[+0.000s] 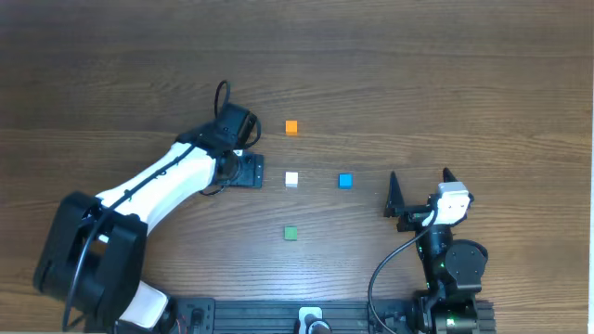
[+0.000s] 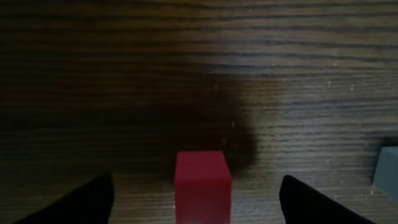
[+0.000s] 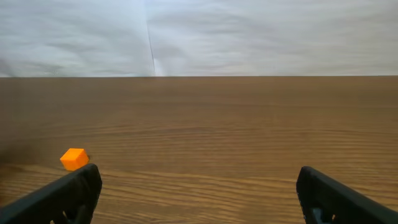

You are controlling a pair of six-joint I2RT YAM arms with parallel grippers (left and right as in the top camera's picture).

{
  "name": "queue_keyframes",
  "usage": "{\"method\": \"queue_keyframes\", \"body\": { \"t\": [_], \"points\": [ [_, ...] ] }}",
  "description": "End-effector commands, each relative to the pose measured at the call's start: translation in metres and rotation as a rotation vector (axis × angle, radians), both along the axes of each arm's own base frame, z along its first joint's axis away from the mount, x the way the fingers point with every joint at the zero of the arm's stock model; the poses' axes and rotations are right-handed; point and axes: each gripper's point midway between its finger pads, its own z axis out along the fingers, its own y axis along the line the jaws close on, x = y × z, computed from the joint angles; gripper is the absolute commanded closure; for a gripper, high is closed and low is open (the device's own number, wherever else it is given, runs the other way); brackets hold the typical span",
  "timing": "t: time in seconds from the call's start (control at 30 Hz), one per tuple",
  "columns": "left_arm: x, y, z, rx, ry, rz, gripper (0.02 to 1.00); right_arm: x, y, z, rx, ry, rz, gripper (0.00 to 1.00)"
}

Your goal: Stack Cubes

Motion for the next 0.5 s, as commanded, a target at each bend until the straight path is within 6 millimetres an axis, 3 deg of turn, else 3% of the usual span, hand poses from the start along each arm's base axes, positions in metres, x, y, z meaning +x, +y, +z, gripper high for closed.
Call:
{"method": "queue_keyframes", "body": {
  "t": [0.03,0.2,0.33,0.5],
  "points": [
    [0.005,-0.0006,-0.0067,0.014,0.004,0.028,0.222,0.0,0.0004,-0.0018,-0.001,-0.002,0.003,0.009],
    [0.0044,-0.0004,-0.0102,0.018,0.012,0.028,0.292,0.0,0.0004,-0.0019,-0.001,-0.001,0.003,0.009],
    [0.0055,-0.001,-0.0109,0.016,0.01,0.028,0.463,0.0,0.0004,-0.0019,-0.002,-0.001,0.003,0.009],
    [0.0057,-0.0011,-0.0108,0.015,0.009,0.028,0.586,0.0,0.0004,-0.0018,-0.001,-0.002,0.003,0.009]
  ]
}}
